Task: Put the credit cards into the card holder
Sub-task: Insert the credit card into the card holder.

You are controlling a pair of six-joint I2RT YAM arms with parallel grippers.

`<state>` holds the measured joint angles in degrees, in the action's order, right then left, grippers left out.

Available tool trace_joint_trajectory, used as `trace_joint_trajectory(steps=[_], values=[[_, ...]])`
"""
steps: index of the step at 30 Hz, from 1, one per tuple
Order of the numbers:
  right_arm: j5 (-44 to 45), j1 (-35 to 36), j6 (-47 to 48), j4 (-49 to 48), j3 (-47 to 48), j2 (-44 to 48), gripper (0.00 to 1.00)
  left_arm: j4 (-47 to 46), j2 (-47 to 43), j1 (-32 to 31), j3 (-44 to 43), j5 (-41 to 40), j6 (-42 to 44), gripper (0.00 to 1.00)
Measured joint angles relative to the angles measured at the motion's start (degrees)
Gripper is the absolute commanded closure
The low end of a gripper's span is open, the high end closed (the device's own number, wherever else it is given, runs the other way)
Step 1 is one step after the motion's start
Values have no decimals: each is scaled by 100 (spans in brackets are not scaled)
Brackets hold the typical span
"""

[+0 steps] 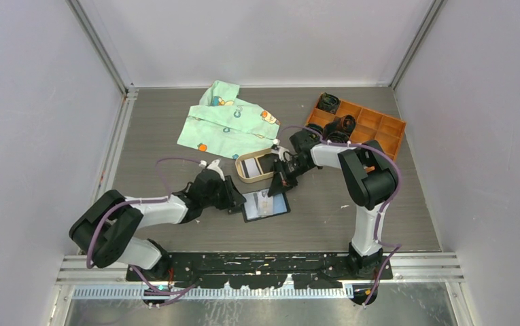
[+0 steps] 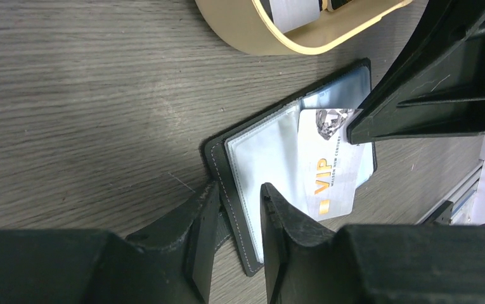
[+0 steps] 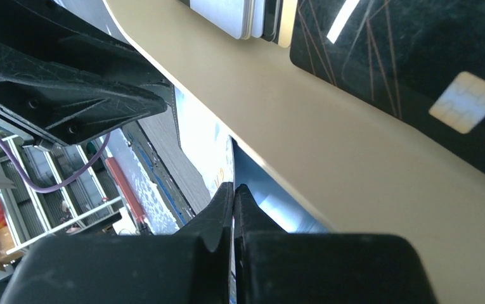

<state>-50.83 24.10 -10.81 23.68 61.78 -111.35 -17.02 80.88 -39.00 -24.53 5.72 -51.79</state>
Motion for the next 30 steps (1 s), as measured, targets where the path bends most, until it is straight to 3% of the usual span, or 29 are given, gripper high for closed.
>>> trace_joint_trajectory(steps=[13,22,30], values=[[140,195,42,120,79,-2,97,-129,304,35,-188,197,4,70],[188,210,-151,63,79,-2,89,-81,240,39,-195,245,61,61],[188,212,-157,31,79,-2,89,1283,-1276,-142,-243,-109,542,61]])
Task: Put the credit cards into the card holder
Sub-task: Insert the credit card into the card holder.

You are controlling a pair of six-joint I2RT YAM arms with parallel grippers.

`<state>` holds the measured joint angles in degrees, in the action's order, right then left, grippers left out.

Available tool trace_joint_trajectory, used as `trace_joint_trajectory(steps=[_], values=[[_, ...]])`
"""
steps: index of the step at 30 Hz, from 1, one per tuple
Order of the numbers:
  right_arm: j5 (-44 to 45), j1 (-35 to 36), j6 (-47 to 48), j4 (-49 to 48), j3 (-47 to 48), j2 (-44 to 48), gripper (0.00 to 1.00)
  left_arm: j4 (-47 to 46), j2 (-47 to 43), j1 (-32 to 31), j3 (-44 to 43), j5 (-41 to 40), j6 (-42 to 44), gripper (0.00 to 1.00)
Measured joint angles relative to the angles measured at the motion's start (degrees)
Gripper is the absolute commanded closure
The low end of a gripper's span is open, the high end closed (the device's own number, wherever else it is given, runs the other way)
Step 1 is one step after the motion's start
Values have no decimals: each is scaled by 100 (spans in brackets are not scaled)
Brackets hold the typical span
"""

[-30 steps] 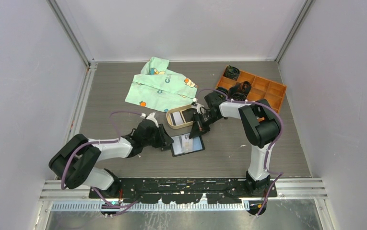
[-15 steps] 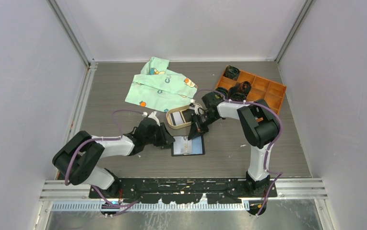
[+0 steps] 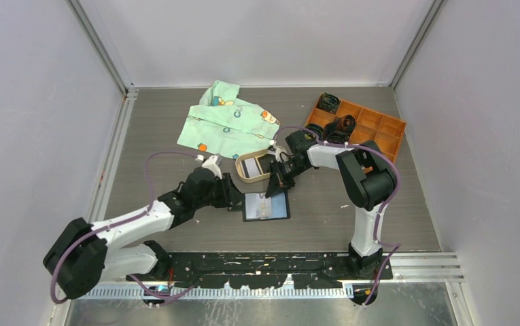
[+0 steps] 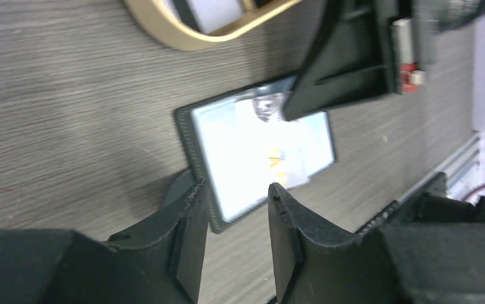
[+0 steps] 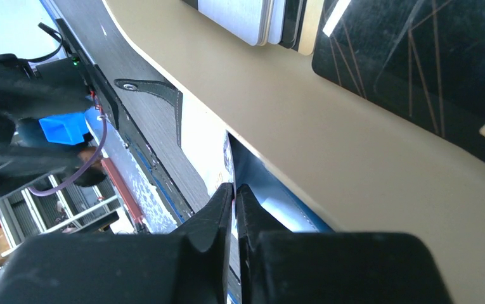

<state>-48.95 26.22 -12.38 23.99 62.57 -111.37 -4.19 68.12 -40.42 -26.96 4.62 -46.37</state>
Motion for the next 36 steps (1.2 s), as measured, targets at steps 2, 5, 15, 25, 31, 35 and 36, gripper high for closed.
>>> trace_joint_trajectory(steps=[2,5,15,25,31,35,36], values=[[0,0,0,0,0,0,89,72,-341,-166,-37,-98,31,62],[0,4,0,0,0,0,88,61,-525,-560,-72,-267,31,62],[0,4,2,2,2,-9,89,-192,538,-2006,-852,-1014,149,67],[-11,9,9,7,33,-28,89,59,1987,-2463,-2009,-1576,133,69],[-17,9,13,22,48,-37,88,498,2420,-2627,-2573,-1976,13,69],[-15,9,15,26,55,-42,89,929,2688,-2754,-2918,-2332,-20,69],[-15,9,15,26,55,-42,89,1019,2747,-2780,-2990,-2400,-28,69]])
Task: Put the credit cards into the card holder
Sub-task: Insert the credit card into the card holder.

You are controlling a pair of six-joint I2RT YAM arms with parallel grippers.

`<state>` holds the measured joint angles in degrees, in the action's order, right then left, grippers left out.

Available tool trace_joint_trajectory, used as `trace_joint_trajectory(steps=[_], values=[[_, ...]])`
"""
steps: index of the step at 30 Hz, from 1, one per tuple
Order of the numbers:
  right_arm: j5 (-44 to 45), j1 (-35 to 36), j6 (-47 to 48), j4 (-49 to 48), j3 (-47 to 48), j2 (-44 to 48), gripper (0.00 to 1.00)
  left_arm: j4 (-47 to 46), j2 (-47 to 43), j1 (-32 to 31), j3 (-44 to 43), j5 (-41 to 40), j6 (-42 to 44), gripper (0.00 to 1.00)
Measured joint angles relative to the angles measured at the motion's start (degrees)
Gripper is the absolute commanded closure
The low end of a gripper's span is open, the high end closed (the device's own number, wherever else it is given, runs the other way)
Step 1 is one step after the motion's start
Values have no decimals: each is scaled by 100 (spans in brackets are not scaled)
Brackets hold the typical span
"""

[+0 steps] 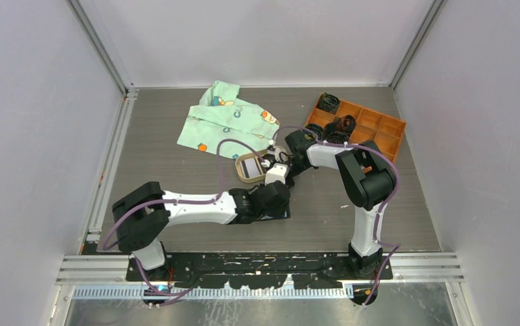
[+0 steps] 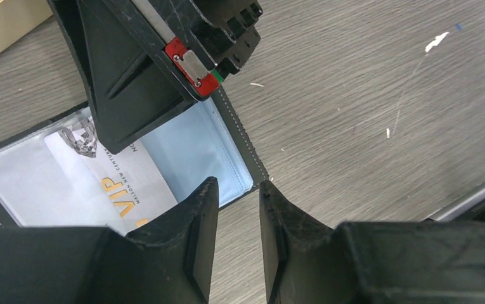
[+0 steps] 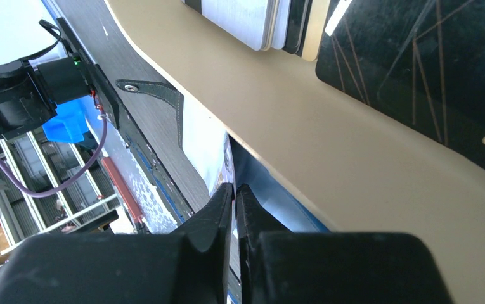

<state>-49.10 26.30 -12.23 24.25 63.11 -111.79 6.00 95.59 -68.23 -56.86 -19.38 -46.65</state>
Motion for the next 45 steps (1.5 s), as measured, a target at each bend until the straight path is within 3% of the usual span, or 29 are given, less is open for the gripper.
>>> trace_joint_trajectory(steps=[19,26,33,45], values=[[2,0,2,2,7,-2,88,1425,903,-55,-1152,-614,-138,70],[2,0,2,2,7,-2,88,1611,1038,-57,-1180,-675,-186,66],[7,0,31,0,24,0,79,1606,1043,-55,-1180,-741,-304,58],[-9,33,173,90,122,7,67,1681,1040,-37,-1102,-968,-446,55]])
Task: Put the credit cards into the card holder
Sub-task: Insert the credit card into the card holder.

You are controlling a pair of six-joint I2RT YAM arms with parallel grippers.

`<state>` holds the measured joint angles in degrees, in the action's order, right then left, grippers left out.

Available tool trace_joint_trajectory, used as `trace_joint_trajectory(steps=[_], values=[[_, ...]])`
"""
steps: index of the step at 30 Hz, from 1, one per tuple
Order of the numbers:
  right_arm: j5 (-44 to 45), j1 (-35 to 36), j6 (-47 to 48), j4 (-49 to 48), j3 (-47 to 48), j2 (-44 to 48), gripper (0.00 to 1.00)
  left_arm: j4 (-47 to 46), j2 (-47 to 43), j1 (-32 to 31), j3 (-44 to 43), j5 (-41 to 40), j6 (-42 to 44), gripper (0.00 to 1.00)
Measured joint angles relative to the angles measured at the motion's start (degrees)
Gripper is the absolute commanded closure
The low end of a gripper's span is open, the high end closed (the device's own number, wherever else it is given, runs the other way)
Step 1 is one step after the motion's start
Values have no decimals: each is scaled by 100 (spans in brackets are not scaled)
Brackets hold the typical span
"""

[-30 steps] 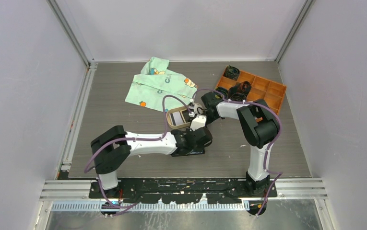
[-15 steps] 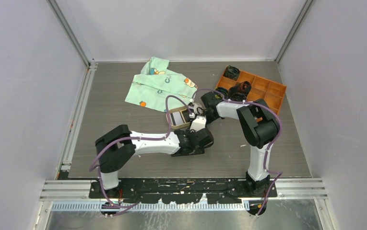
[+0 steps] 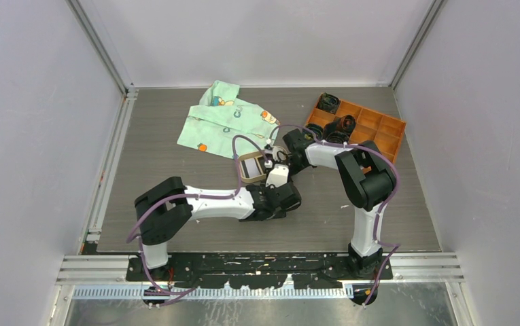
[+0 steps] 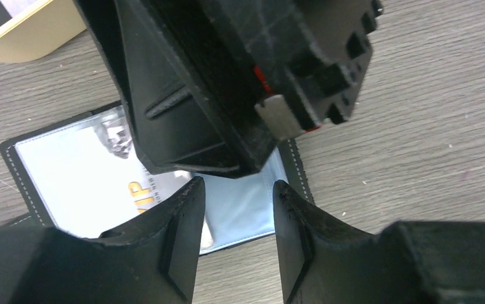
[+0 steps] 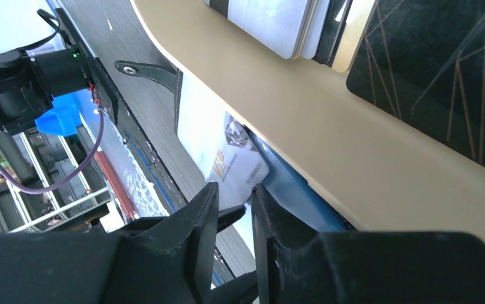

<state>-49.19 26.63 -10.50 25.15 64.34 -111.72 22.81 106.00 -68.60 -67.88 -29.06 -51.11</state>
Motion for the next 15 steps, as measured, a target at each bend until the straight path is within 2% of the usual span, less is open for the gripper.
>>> trace_joint_trajectory(steps=[10,15], values=[[52,-7,136,83,22,28,66,68,-129,15,223,-201,-74,56],[245,-79,249,166,28,87,67,92,-468,17,396,-160,44,57]])
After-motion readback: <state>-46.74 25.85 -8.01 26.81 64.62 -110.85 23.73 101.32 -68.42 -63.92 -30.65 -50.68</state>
